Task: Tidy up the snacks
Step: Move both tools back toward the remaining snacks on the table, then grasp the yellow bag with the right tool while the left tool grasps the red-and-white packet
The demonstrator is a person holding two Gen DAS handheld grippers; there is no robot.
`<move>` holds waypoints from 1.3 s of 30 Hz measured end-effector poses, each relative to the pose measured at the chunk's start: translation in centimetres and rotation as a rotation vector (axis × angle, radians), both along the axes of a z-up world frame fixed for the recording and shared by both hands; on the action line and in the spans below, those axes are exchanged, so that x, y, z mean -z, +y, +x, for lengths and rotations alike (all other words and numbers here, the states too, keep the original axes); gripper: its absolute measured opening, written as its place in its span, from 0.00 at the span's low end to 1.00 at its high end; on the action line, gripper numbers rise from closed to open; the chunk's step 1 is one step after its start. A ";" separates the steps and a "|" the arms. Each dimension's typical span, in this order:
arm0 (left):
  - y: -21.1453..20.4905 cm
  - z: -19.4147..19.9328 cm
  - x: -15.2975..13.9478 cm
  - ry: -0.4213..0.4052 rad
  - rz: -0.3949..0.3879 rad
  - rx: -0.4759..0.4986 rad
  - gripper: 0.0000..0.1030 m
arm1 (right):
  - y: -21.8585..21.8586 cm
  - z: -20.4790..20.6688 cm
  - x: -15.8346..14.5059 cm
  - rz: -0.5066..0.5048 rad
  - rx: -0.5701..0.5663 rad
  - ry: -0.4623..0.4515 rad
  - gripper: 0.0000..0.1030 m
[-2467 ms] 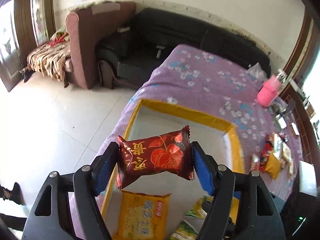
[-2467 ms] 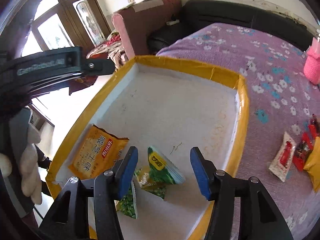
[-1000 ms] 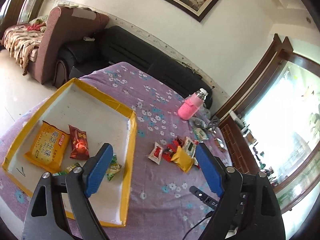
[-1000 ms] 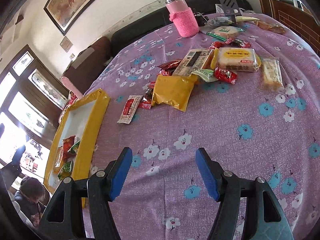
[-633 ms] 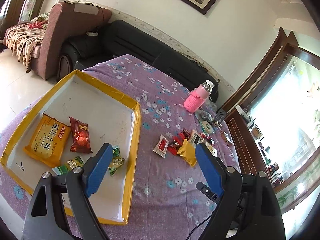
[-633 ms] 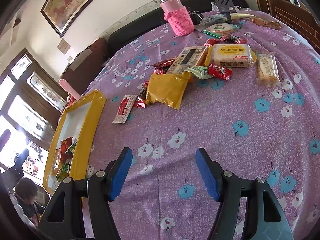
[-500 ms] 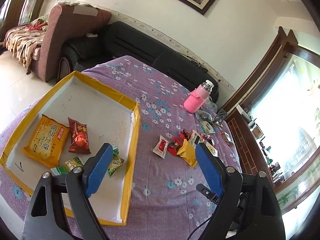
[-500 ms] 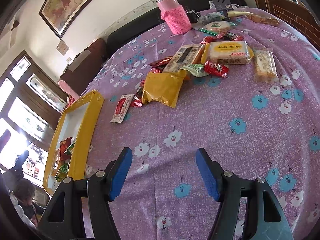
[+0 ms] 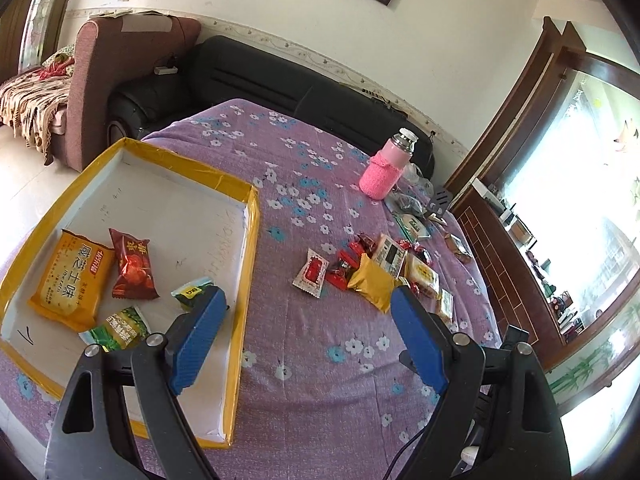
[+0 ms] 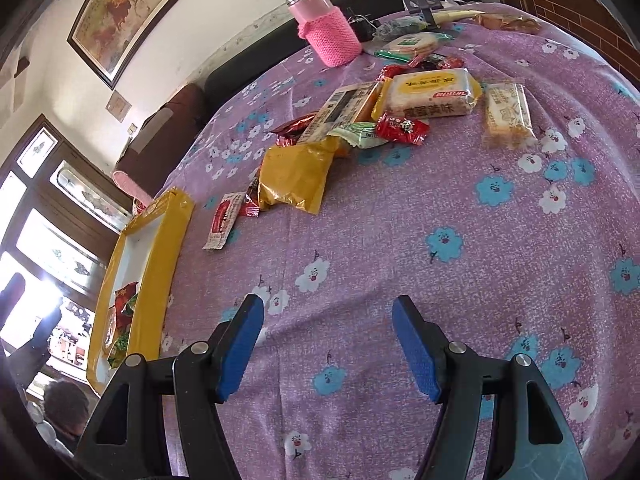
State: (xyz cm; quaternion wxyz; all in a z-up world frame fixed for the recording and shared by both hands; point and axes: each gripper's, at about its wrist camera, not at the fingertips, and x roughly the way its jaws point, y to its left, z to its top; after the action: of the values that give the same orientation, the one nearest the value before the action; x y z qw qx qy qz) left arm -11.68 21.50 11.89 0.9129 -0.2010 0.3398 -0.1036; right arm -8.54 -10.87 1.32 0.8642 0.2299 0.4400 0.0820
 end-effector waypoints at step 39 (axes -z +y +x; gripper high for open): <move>-0.1 4.2 4.5 0.151 0.111 0.011 0.82 | 5.8 14.1 -1.5 -0.265 -0.229 -0.100 0.80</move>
State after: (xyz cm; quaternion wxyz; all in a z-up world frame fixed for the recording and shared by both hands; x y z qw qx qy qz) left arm -7.48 21.36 7.41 0.8938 -0.1553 0.4141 -0.0741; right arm 5.56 -5.11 2.82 0.8927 0.0582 0.4268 0.1323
